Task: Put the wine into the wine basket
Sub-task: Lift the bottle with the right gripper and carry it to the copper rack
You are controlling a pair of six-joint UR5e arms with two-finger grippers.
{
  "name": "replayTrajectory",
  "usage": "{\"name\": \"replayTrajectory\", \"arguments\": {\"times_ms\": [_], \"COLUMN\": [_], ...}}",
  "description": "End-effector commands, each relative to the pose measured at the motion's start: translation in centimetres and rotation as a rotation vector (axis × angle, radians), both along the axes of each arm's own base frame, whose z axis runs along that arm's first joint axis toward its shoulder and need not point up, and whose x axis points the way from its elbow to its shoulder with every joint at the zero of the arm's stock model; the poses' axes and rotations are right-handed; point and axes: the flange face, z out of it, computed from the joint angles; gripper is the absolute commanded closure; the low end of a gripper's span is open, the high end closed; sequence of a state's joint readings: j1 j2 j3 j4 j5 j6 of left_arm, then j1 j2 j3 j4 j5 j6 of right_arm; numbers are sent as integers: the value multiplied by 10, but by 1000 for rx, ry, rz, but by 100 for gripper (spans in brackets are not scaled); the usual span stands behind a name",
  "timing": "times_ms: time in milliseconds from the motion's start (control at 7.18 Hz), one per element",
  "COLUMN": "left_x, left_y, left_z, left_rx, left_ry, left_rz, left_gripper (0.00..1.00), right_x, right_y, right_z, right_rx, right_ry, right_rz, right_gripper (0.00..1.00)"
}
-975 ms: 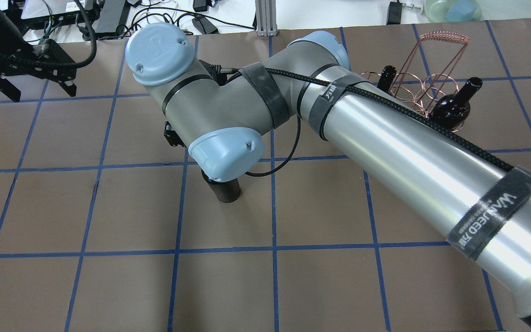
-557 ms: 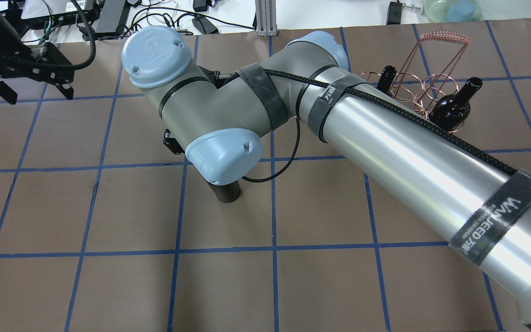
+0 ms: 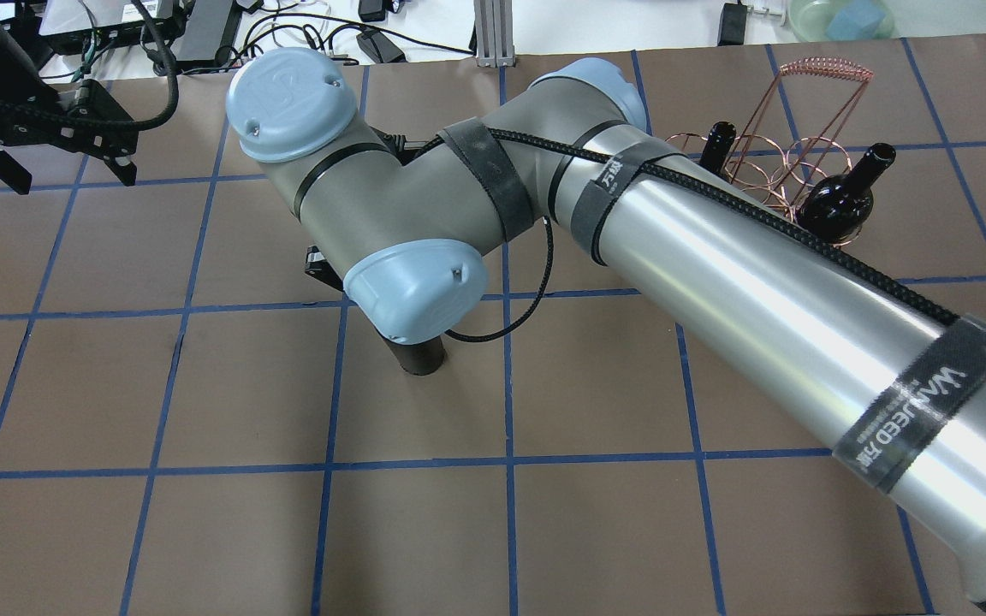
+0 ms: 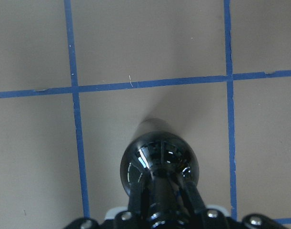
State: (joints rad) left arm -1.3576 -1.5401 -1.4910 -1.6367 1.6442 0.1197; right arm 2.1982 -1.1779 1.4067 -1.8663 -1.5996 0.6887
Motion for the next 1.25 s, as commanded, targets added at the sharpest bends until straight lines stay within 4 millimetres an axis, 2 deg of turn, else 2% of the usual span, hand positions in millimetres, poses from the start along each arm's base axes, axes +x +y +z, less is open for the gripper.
{"name": "replayTrajectory", "arguments": {"times_ms": [0, 139, 278, 418, 557, 696, 835, 975, 1114], "left_x": [-6, -10, -10, -10, -13, -29, -54, -76, -87], "left_y": [1, 1, 1, 1, 1, 2, 5, 9, 12], "left_z": [1, 0, 1, 1, 0, 0, 1, 1, 2], "left_rx": [-5, -4, -5, -5, -6, -8, -11, -13, -16], "left_ry": [8, 15, 13, 13, 18, 19, 14, 13, 16], "left_rz": [-6, -2, -2, -2, -7, -37, -86, -123, -122], "left_gripper": [0, 0, 0, 0, 0, 0, 0, 0, 0], "right_x": [0, -8, -24, -53, -92, -141, -193, -239, -284], "right_y": [0, -6, -7, -12, -16, -28, -32, -28, -29], "right_z": [2, 11, 29, 51, 67, 82, 95, 114, 125], "right_rx": [-3, -11, -30, -16, 37, 39, 25, 2, 26], "right_ry": [-2, -9, -13, -2, 36, 39, 40, 52, 63], "right_rz": [0, -11, -19, -49, -5, 9, 36, 53, 81], "right_gripper": [67, 71, 71, 73, 82, 83, 83, 83, 88]}}
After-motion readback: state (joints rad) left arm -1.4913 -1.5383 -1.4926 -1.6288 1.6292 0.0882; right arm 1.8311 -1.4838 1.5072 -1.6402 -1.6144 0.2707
